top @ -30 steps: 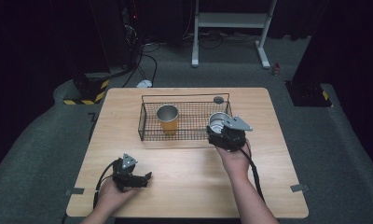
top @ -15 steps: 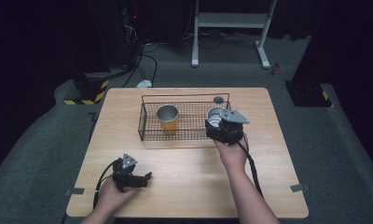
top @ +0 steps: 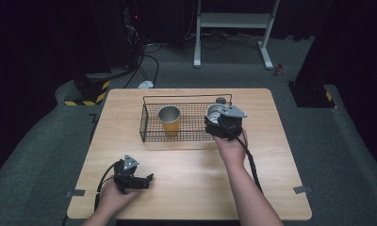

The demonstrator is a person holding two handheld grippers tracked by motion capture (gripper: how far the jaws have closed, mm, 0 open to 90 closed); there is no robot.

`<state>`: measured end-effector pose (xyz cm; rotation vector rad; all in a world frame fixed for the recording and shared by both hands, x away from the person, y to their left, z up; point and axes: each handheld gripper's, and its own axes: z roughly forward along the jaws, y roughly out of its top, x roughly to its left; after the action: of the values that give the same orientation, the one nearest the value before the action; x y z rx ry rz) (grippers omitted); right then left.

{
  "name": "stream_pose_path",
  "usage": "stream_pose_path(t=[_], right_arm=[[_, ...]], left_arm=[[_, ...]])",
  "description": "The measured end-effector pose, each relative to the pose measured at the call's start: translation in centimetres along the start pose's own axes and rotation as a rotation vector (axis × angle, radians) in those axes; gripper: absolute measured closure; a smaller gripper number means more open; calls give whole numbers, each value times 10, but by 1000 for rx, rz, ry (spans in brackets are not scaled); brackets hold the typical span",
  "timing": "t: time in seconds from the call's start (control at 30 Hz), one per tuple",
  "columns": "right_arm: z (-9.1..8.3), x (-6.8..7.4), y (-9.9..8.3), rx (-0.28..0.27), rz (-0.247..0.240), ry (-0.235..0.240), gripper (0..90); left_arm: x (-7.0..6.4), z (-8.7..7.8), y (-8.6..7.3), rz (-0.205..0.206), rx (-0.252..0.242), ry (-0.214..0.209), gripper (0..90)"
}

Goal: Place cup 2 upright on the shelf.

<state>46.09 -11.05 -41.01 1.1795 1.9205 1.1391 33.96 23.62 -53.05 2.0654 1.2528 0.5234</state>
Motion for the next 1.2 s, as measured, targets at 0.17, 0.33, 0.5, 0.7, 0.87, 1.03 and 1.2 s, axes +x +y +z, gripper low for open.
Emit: stream_pose_path(t=[0.17, 0.33, 0.5, 0.7, 0.87, 1.03, 1.2], right_arm=[[13, 0, 5, 23, 3, -7, 184], [21, 0, 10, 29, 10, -12, 184], [27, 2, 16, 31, 8, -15, 184], [39, 1, 21, 50, 12, -28, 184], [53, 0, 20, 73, 22, -42, 184], [61, -2, 17, 99, 32, -51, 184], [72, -1, 10, 133, 25, -55, 184]], left_arm=[[0, 0, 0, 0, 1, 1, 3], [0, 0, 0, 3, 1, 4, 3], [1, 0, 0, 0, 1, 9, 2], [1, 0, 0, -1, 1, 10, 2], [1, 0, 0, -5, -1, 10, 2], [1, 0, 0, -4, -2, 10, 2], [1, 0, 0, -4, -3, 12, 2]])
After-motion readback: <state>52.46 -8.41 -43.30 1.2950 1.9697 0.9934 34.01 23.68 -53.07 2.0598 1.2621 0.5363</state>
